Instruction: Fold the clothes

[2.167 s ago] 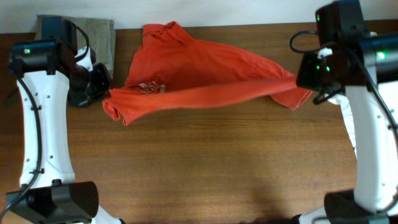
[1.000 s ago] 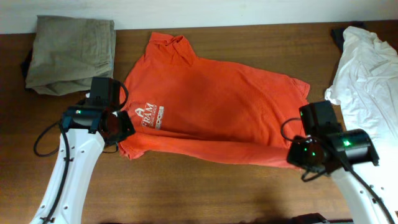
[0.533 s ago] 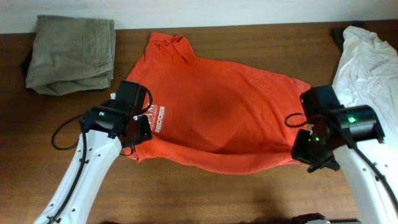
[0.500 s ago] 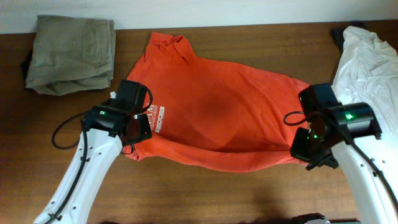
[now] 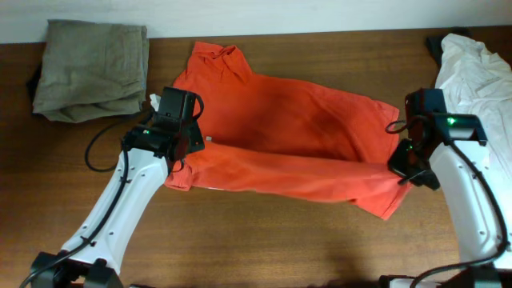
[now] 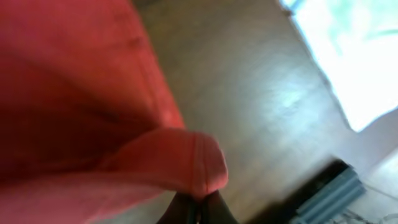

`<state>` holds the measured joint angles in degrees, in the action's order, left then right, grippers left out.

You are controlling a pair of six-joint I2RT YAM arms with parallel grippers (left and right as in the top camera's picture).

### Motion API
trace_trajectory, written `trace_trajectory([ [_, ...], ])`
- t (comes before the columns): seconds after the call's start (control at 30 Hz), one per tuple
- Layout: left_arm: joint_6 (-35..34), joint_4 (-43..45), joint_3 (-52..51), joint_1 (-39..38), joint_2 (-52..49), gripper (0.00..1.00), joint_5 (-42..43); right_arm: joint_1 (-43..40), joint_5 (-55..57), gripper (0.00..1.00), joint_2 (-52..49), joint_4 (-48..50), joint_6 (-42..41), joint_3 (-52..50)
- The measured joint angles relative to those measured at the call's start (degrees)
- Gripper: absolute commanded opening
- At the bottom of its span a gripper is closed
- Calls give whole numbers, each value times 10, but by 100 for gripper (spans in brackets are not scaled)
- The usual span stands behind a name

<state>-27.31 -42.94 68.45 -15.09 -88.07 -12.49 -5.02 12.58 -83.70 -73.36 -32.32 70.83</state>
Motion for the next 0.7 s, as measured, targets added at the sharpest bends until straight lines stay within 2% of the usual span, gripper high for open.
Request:
trace_trajectory([
  [0.13,0,39,0,0,-33,1,0,0,-28,4,-2,58,15,-32],
  [0.17,0,54,0,0,-47,8,0,0,-30,10,-2,66,15,-32],
  [0.2,0,70,0,0,-78,22,0,0,-31,49,-2,77,16,-32],
  [0.23,4,82,0,0,-90,67,0,0,-33,88,-2,94,16,-33],
  [0.27,5,104,0,0,-100,87,-7,0,-33,99,-2,107,15,-33],
  [0.3,8,110,0,0,-110,96,-20,0,-33,99,-2,119,16,-33],
  [0.33,9,109,0,0,-116,99,-39,0,-33,99,-2,127,18,-33],
  [0.47,43,11,26,5,-102,98,-82,0,-68,99,-2,75,58,-8],
  [0.5,46,-5,31,7,-91,94,-78,0,-85,99,-3,68,61,-6],
  [0.6,57,-67,36,8,-74,77,40,0,-128,99,-3,59,68,-6],
  [0.63,58,-81,36,8,-75,75,62,0,-131,99,-3,58,68,-5],
  [0.67,59,-88,35,8,-83,69,77,0,-136,99,-3,58,69,-5],
  [0.7,60,-90,33,8,-94,68,83,0,-137,99,-3,58,69,-5],
])
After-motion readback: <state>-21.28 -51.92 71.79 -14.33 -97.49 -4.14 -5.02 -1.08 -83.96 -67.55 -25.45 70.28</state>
